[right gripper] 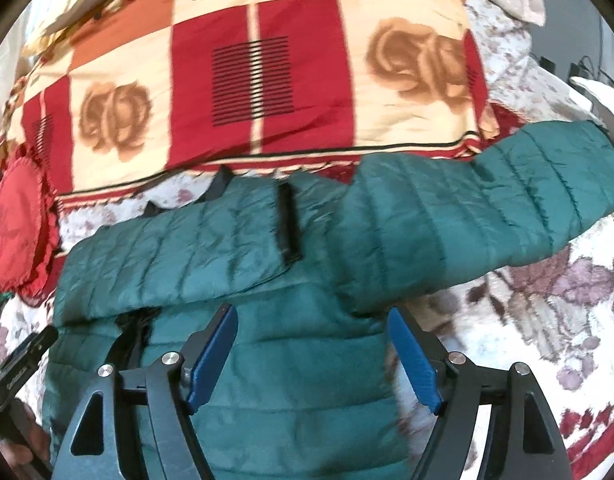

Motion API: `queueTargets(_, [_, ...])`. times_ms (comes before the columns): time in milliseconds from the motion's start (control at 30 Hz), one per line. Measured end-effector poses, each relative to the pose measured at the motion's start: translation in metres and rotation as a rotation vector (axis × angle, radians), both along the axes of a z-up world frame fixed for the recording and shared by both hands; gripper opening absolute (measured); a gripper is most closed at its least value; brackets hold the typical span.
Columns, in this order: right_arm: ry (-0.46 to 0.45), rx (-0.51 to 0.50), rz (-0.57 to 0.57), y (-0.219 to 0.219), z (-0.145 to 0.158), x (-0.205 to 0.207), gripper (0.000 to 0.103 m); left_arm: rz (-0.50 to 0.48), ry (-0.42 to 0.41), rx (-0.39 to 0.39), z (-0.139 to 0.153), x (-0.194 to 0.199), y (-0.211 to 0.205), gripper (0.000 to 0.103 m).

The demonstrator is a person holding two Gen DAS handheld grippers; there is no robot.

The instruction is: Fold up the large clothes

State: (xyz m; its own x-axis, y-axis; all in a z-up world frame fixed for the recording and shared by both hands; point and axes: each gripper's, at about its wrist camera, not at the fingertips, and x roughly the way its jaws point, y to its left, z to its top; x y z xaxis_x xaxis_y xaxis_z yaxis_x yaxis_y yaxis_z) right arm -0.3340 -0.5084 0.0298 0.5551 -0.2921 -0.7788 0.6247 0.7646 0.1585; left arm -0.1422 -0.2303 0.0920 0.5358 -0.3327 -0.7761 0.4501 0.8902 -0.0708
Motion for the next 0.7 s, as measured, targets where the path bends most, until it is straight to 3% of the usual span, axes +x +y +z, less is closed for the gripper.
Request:
queueTargets(200, [0.007,-0.036,-0.102,-0.046,0.003,-0.014,0.076,-0.002,0.024,0.013,-0.013,0.004,-0.001,0.079])
queueTargets(433, [-0.03,-0.03,-0.303,-0.13,0.005,-0.062,0.081,-0.006,0.054,0.018,-0.027,0.008,-0.003,0.079])
queueTargets(700, [0.003,-0.117,-0.434,-0.184,0.013,-0.09,0.081,-0.027,0.067,0.024,-0.035,0.007,-0.007,0.079])
